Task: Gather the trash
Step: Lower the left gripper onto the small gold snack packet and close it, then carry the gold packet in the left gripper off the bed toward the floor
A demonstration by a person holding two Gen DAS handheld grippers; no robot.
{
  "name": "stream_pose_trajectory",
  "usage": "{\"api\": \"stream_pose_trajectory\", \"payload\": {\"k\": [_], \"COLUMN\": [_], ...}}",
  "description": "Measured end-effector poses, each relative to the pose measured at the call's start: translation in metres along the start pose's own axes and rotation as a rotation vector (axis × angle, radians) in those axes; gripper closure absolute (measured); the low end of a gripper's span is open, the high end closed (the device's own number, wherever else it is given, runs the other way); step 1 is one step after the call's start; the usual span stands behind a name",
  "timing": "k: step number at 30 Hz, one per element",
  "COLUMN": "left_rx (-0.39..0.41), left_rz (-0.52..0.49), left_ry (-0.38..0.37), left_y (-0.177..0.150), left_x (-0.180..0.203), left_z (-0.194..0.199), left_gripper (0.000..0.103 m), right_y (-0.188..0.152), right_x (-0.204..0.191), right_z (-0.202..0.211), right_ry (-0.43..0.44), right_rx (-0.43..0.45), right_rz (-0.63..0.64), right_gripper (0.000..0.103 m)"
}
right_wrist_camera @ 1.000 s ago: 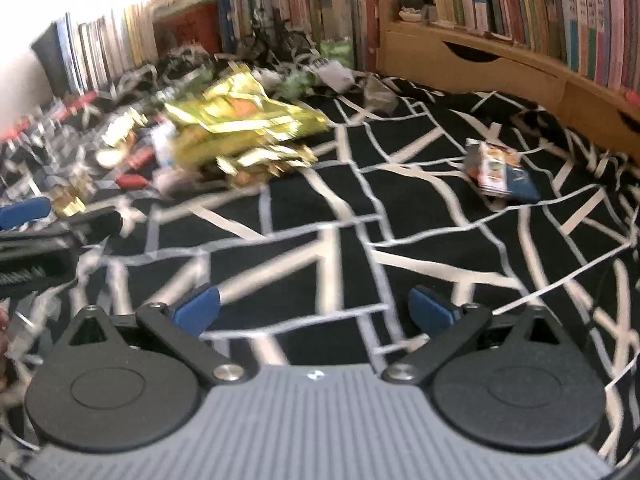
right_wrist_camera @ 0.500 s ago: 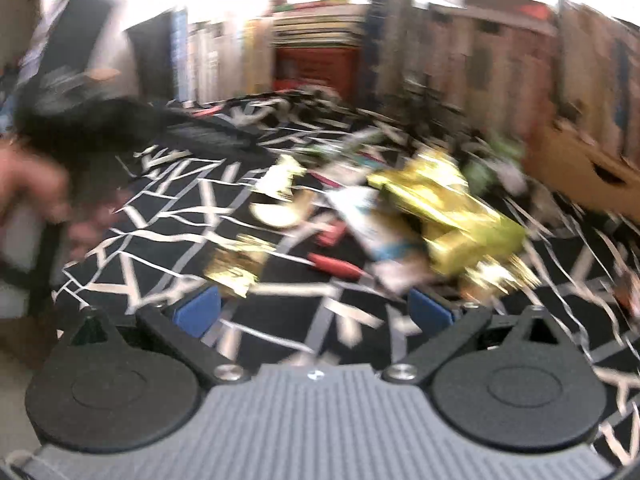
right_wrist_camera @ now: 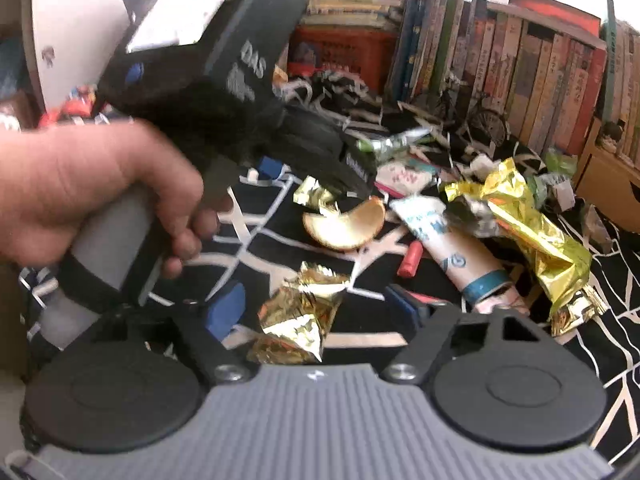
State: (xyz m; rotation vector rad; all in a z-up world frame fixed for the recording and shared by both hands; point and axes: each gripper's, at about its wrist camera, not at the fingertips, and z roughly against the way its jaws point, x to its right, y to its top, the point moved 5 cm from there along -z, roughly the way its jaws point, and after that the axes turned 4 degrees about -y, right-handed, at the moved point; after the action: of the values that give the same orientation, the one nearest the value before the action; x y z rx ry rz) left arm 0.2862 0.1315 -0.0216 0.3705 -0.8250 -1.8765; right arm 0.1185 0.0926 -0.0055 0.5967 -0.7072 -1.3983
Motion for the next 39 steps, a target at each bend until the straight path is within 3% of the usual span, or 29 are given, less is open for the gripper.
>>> {"api": "stream_pose_trajectory", "payload": {"k": [3, 8, 11, 13, 26, 36, 39], "left_rx": [-0.011, 0.001, 0.014, 0.016, 0.099, 0.164, 0.186], "left_rz": [-0.010, -0.016, -0.012, -0.015, -0.140, -0.039, 0.015], "left_ry": [-0.027, -0.029, -0.037, -0.037, -0.102, -0.017, 0.009], "left_y": [0.000, 0.000, 0.001, 0.002, 0.008, -0.005, -0.019], "left_x": [0.001, 0.002, 0.002, 0.003, 0.017, 0.027, 0.028], "left_z": [-0.004, -0.006, -0.005, -0.004, 0.035, 0.112, 0.143], "left_gripper": [0.049, 0.070, 0.070, 0.070, 0.070, 0.070, 0.070], "right_y": [-0.007, -0.010, -0.009, -0.007, 0.003, -0.008, -0.009], "right_x": [-0.001, -0.002, -0.002, 0.000, 0.017, 0.023, 0.027], "right_z": [-0.007, -0.001, -0.001, -0.001, 0.016, 0.060, 0.077], "right_ry": [-0.019, -0.009, -0.011, -0.025, -0.080, -0.017, 0.059], "right_rx": [-0.039, -0.035, -0.038, -0.039, -0.005, 0.025, 0.010], "right_rz": [-0.010, -0.003, 0.006, 0.002, -0.051, -0.065, -0.101], "right_gripper": [0.027, 0.044, 0.048, 0.060, 0.062, 0.062, 0.061]}}
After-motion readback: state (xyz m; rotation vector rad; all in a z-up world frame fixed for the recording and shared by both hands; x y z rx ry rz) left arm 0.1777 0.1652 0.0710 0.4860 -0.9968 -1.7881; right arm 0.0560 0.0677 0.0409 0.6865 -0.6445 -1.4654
